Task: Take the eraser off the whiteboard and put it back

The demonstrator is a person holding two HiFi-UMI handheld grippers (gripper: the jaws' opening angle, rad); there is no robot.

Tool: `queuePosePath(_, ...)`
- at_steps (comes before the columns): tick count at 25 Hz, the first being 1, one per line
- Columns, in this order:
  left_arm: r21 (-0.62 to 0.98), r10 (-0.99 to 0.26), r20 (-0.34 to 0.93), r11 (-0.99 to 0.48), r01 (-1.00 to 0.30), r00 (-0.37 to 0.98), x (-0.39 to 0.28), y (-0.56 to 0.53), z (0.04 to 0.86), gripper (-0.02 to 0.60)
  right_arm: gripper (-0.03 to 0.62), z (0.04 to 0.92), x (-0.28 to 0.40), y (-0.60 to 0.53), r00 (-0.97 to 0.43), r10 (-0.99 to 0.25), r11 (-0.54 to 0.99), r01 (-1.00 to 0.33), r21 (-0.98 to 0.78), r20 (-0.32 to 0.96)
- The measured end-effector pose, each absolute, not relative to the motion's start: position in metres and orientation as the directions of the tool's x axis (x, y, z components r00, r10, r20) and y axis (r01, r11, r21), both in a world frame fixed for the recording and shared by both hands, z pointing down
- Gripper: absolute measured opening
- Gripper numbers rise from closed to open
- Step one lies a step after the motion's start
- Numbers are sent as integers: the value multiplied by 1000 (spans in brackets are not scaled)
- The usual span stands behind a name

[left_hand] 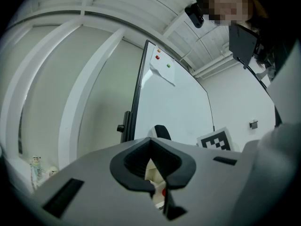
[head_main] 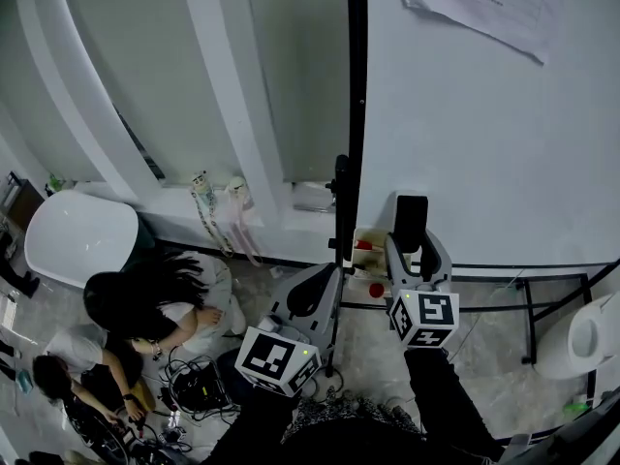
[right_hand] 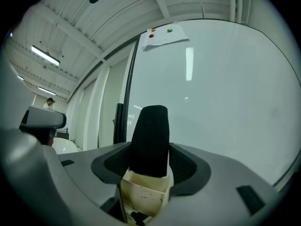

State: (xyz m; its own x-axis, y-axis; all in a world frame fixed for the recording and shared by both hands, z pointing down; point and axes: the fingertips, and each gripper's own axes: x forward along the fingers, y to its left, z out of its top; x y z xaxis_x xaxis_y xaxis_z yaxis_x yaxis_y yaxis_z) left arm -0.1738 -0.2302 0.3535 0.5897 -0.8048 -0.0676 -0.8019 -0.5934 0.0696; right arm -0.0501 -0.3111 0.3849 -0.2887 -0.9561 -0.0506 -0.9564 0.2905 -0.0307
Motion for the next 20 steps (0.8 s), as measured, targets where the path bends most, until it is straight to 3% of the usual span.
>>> queuePosePath(20,79,-811,-75,-585,-807,581,-183,-240,356,2,253,434,-57,-343,-282,-943,285,-959,-10,175)
